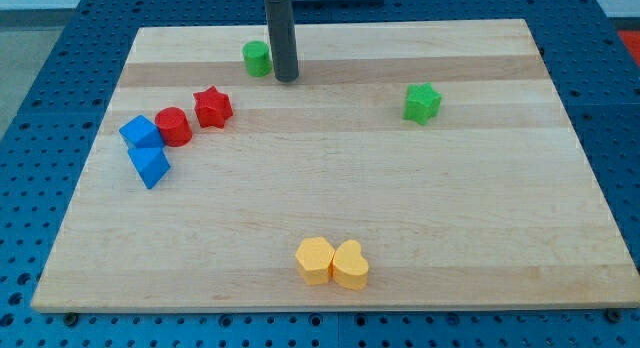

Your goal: Push the green circle to the top left

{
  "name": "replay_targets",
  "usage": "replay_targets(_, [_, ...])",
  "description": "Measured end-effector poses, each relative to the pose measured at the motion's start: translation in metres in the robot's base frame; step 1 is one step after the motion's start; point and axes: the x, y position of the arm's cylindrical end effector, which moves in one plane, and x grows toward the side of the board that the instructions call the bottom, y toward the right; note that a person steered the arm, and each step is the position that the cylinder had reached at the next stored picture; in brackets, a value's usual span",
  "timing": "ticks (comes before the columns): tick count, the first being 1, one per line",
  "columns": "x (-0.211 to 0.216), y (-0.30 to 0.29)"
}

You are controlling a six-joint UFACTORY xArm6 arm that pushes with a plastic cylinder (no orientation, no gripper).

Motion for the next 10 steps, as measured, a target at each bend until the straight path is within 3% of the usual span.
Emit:
replay_targets(2, [-0.023, -0.008])
replay_targets(10, [-0.023, -0.130])
